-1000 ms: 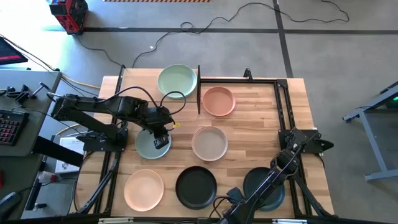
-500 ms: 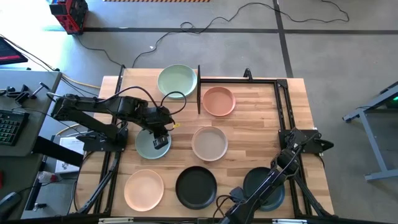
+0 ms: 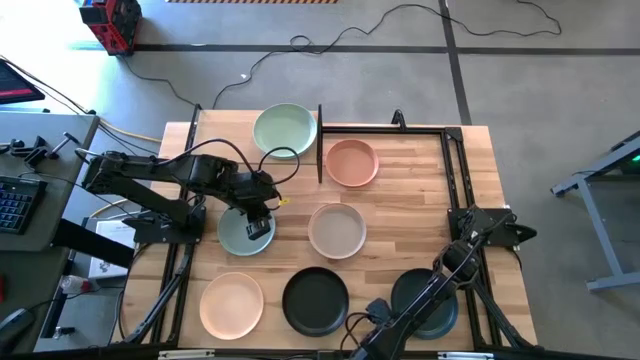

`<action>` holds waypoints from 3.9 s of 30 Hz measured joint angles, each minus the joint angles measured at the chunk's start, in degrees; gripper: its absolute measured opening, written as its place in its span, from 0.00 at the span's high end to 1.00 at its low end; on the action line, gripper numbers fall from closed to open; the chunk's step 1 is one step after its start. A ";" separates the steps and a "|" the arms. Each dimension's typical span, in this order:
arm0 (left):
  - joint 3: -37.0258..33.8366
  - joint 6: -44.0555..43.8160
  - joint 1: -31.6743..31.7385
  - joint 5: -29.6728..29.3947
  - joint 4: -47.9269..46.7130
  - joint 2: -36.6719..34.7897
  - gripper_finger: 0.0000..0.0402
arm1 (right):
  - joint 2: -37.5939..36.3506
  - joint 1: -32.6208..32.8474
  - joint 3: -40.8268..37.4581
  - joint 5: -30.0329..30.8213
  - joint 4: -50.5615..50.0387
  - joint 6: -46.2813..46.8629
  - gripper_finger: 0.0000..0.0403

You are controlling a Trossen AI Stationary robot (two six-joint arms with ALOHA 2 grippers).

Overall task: Place and stack plates onto a shelf
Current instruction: Stack the dark blue plate on top of the green plate on the shelf

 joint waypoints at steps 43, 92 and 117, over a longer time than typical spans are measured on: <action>0.00 -2.43 0.46 -1.54 -0.44 0.00 0.83 | -14.72 -5.79 0.09 18.02 0.03 -6.67 1.00; 0.09 -29.12 16.91 6.44 7.33 4.26 0.71 | -34.62 -33.92 0.09 22.36 -0.02 -119.51 1.00; 0.15 -33.16 21.02 6.09 20.66 4.26 0.71 | -34.62 -40.14 0.09 17.48 0.34 -134.16 1.00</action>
